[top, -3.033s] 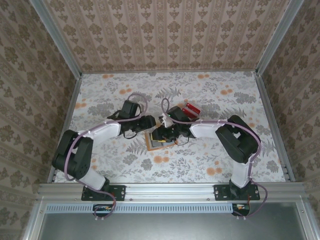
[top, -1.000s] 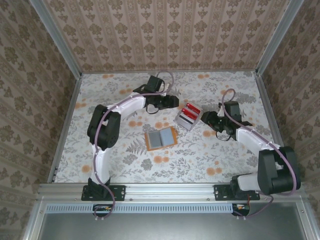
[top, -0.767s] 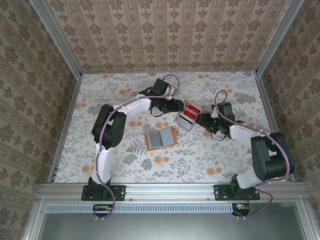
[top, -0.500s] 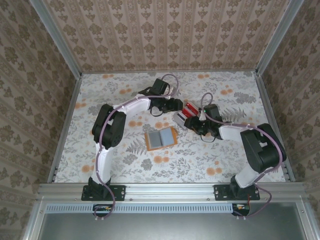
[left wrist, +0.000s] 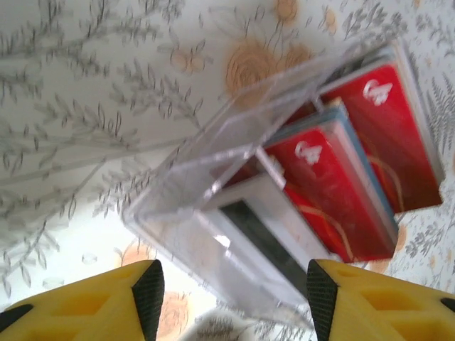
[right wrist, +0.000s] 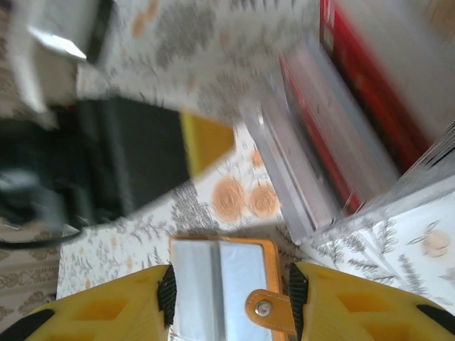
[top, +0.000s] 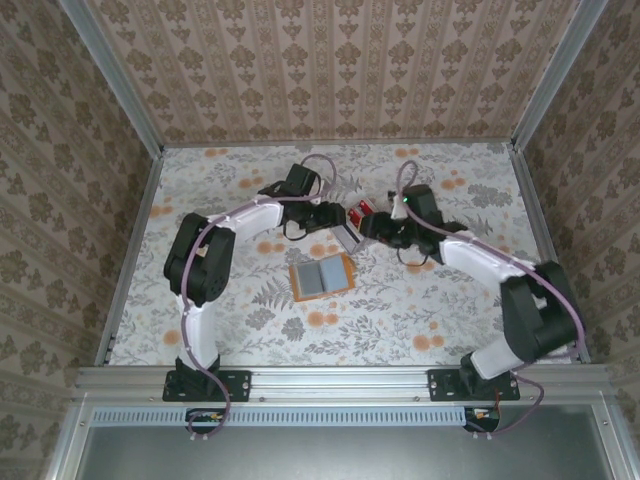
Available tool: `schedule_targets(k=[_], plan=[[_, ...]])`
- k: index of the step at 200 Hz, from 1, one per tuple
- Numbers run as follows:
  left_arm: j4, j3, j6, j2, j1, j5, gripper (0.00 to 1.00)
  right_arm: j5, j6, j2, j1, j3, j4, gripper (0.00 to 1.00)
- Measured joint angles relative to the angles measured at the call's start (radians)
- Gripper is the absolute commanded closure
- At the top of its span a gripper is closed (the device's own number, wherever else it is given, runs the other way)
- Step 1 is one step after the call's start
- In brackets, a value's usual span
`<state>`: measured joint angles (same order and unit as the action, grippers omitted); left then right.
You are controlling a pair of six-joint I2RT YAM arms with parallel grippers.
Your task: Put the credit cards into the card holder
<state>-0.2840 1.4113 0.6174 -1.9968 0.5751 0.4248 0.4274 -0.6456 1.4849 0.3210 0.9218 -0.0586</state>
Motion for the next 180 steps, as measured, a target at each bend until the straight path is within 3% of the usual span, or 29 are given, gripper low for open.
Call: schedule_targets(k=[20, 46, 98, 180], plan=[[0.001, -0.031, 0.011, 0.016, 0.008, -0.003, 0.42, -0.014, 0.085, -0.031, -0.069, 0.098, -0.115, 0.47], [0.005, -0.033, 0.019, 0.016, 0.020, -0.003, 0.42, -0.019, 0.179, 0.074, -0.128, 0.252, -0.261, 0.46], [0.019, -0.030, 0.027, 0.011, 0.046, -0.002, 0.43, -0.009, 0.286, 0.340, -0.129, 0.468, -0.462, 0.45], [0.029, -0.010, 0.038, -0.046, 0.047, -0.002, 0.44, 0.007, 0.333, 0.476, -0.104, 0.608, -0.551, 0.45]])
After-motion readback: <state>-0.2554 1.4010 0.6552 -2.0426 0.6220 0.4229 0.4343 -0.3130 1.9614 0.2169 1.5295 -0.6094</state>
